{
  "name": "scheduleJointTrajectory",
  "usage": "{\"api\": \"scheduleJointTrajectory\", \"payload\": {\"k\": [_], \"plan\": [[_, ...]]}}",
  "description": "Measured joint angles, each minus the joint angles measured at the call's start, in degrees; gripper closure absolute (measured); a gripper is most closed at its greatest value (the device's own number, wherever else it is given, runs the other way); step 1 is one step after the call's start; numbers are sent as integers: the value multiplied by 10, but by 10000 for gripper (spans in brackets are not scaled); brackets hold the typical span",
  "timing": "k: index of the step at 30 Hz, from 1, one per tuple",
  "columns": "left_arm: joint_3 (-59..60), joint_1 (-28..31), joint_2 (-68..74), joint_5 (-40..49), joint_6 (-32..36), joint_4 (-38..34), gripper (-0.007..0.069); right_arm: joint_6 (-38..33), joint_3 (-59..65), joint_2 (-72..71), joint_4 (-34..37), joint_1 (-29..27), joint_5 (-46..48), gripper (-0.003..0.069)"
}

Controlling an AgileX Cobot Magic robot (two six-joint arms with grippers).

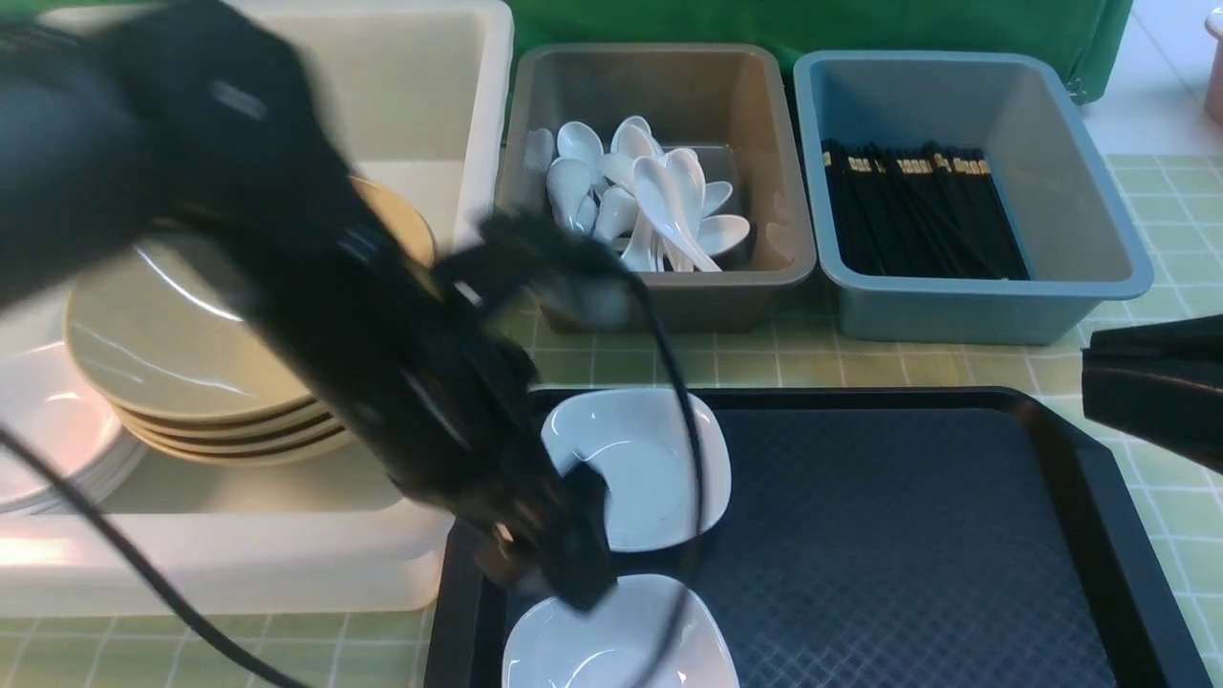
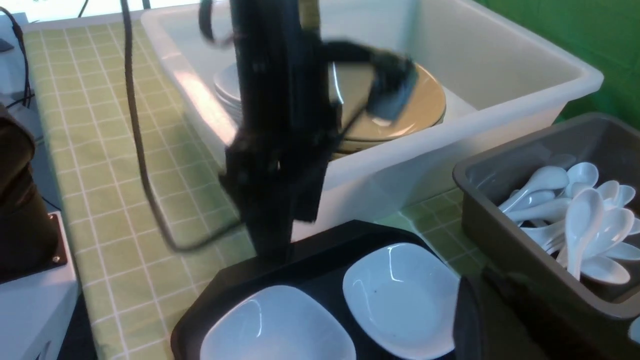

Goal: On green table put chopsticks spoon bowls plates into blue grey white boxes.
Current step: 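Grasp the small white bowl on the black tray by its rim with the left gripper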

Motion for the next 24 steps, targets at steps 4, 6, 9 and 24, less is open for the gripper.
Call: {"api": "scheduleJointTrajectory", "payload": {"k": [4,6,9,24], "plan": [[-1,-46,59,-7,0,42,52,0,0,0,0,0,2,608],[-2,-53,76,-17,11,48,52,0,0,0,0,0,2,603],[-2,-53,101,-36,50,62,52,0,0,0,0,0,5,601],[-1,-53,143,-90,135,96,52,0,0,0,0,0,24,585]]}}
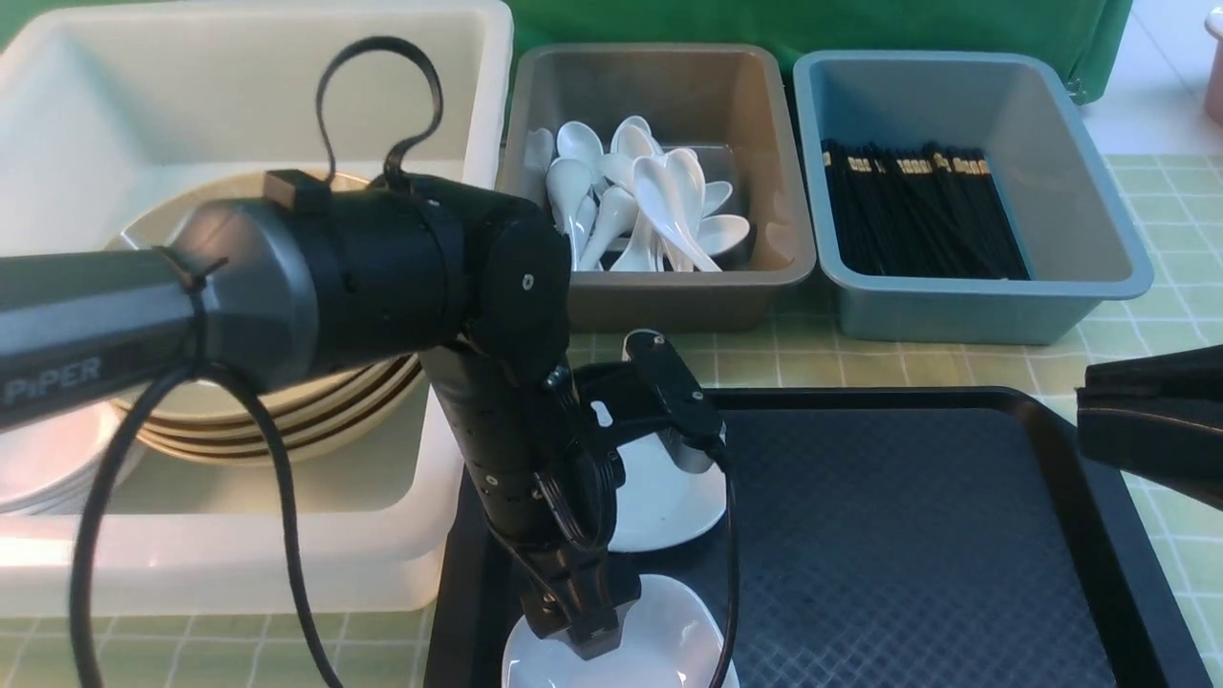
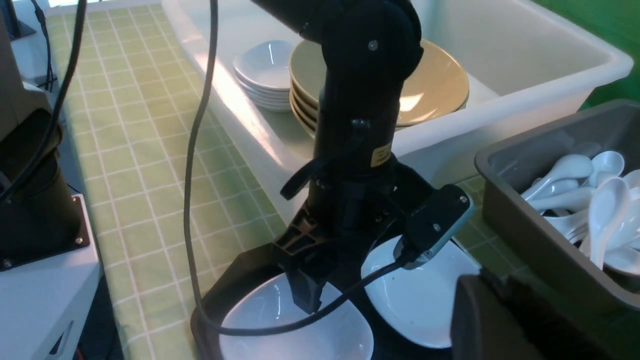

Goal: On green table put chopsticks spoon bowls plates into blue grey white boxes.
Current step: 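Grasp the small white bowl on the black tray by its rim with the left gripper, then place the white bowl into the white bin with the other dishes with the left gripper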

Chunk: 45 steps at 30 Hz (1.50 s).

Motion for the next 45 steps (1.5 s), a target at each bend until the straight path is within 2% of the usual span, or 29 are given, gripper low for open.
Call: {"api": "scheduleJointTrajectory", "payload": {"k": [13,15,18,20,21,22,23,25,31,34,39,45], "plan": [[0,0,66,10,0,-27,53,1,0,0,0,0,1,571],[0,0,77,12,0,-34,78,1,0,0,0,0,1,568],[-2,0,81,14,0,-41,179,1,0,0,0,0,0,566],[-2,0,82,15,0,-43,298,1,0,0,0,0,0,561],[-2,0,82,15,0,-43,310,1,0,0,0,0,0,561],[-2,0,85,16,0,-43,417,1,0,0,0,0,0,559],[-2,0,86,17,0,-43,486,1,0,0,0,0,0,559],[-2,1,87,27,0,-59,558,1,0,0,0,0,0,558],[-11,4,84,44,15,-88,575,0,0,0,0,0,0,552],[-25,4,75,51,31,-117,611,0,0,0,0,0,0,549],[-74,4,49,74,49,-152,609,-1,0,0,0,0,0,545],[-147,4,29,83,45,-155,609,-1,0,0,0,0,0,539]]}}
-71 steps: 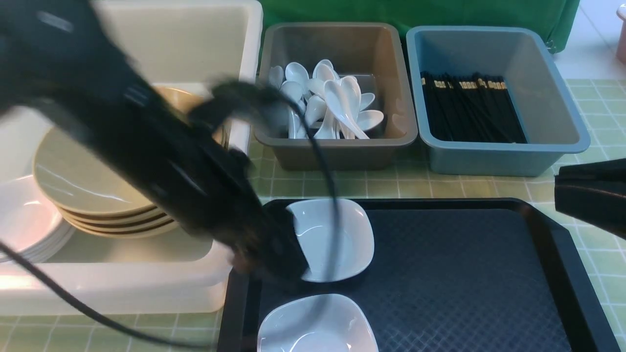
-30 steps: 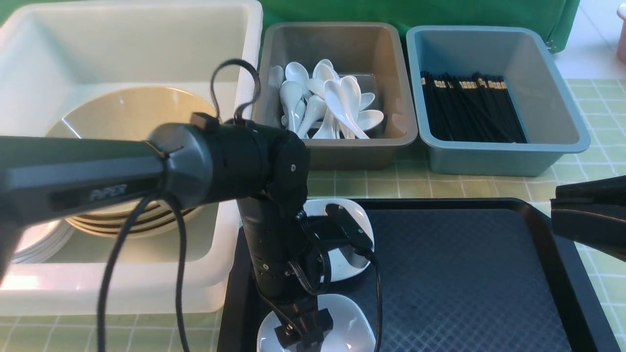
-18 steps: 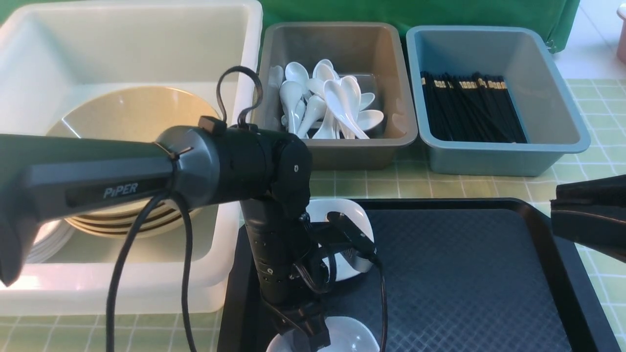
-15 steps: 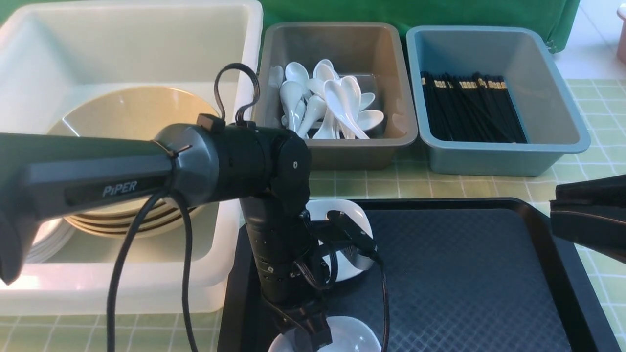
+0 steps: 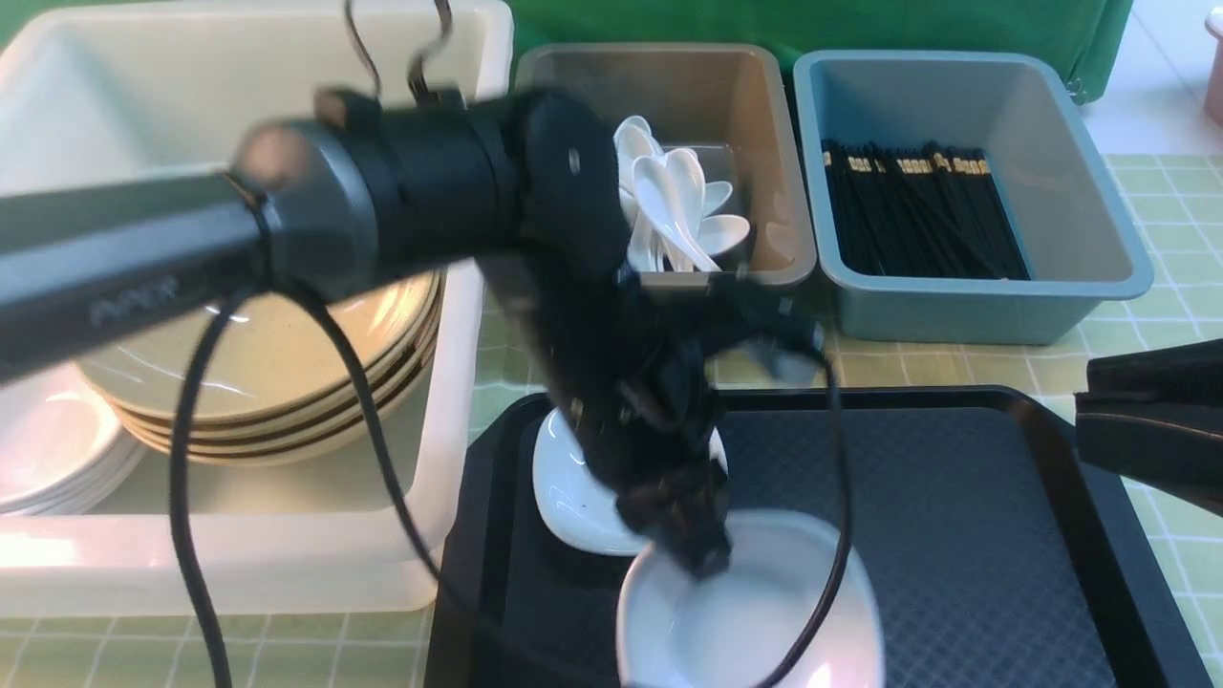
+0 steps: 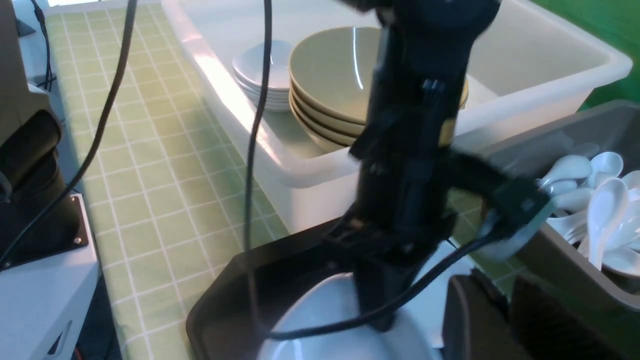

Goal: On green table put chopsticks spoon bowls plates into blue grey white boxes.
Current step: 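Place the white bowl into the white bin with the other dishes with the left gripper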

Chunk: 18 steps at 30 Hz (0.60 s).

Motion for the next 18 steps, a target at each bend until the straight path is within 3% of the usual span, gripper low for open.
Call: {"api": "scheduleJointTrajectory", "payload": {"k": [6,9,15,18], "plan": [[-81,20,-8,10,-86,17,609,-1,0,0,0,0,0,538],[-124,61,-19,11,-130,35,609,-6,0,0,0,0,0,535],[-156,185,-89,16,-177,36,609,-35,0,1,10,0,0,531],[-135,302,-155,19,-199,36,609,-48,-16,18,16,0,8,529]]}}
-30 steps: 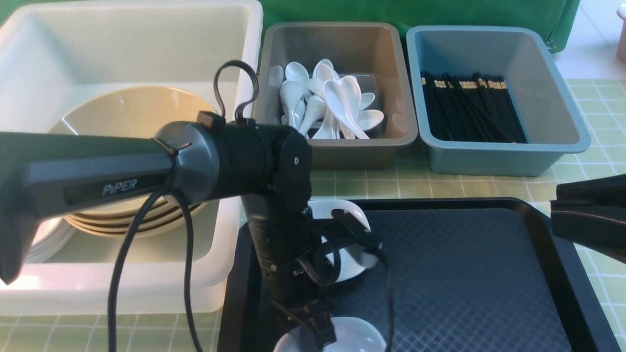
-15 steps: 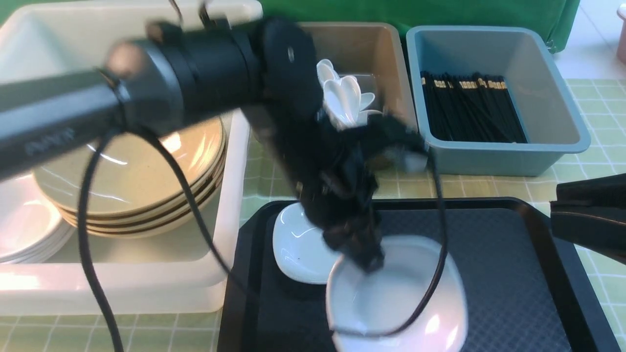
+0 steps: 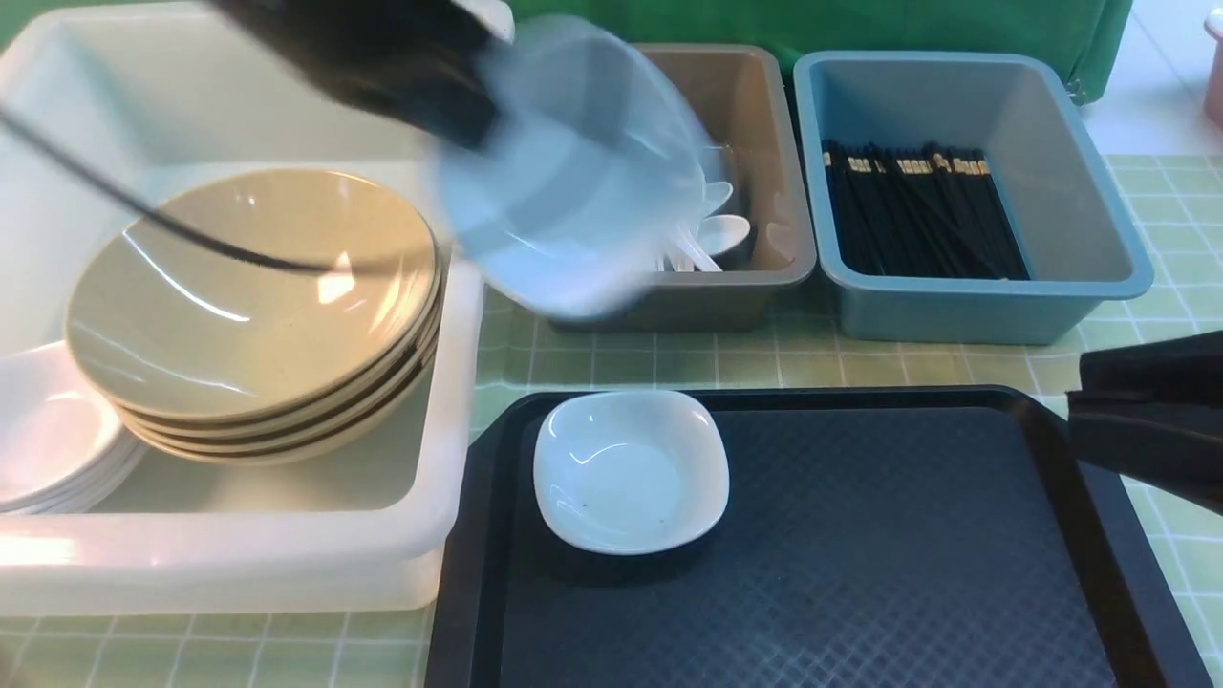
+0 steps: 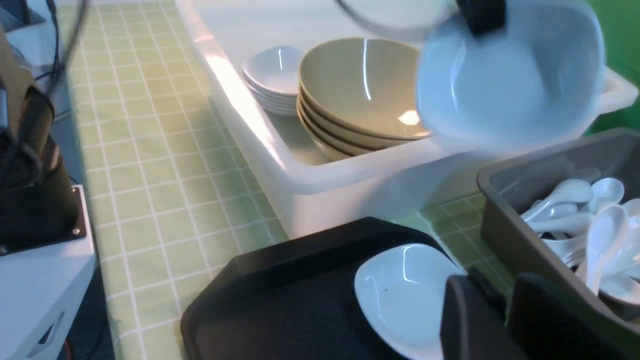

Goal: On green table put chopsticks spoon bowls plates into blue grey white boxes.
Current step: 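Place the white bowl into the white bin with the other dishes with the left gripper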

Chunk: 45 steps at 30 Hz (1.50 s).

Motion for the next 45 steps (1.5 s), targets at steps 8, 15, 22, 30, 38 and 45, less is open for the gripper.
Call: {"api": "scheduleJointTrajectory", "payload": {"k": [8,15,22,30,38,45], "plan": [[144,251,-112,6,16,-26,609,2,-87,90,7,0,22,522],[255,465,-108,-57,31,-108,609,12,-189,192,-8,72,32,514],[261,498,-92,-90,-11,-43,609,143,-270,276,-137,144,45,509],[261,499,-60,-108,-77,38,609,153,-276,301,-157,156,48,505],[261,499,6,-118,-81,-11,608,149,-276,303,-160,156,49,501],[261,499,17,-111,-115,-16,562,138,-276,306,-161,156,47,495]]}}
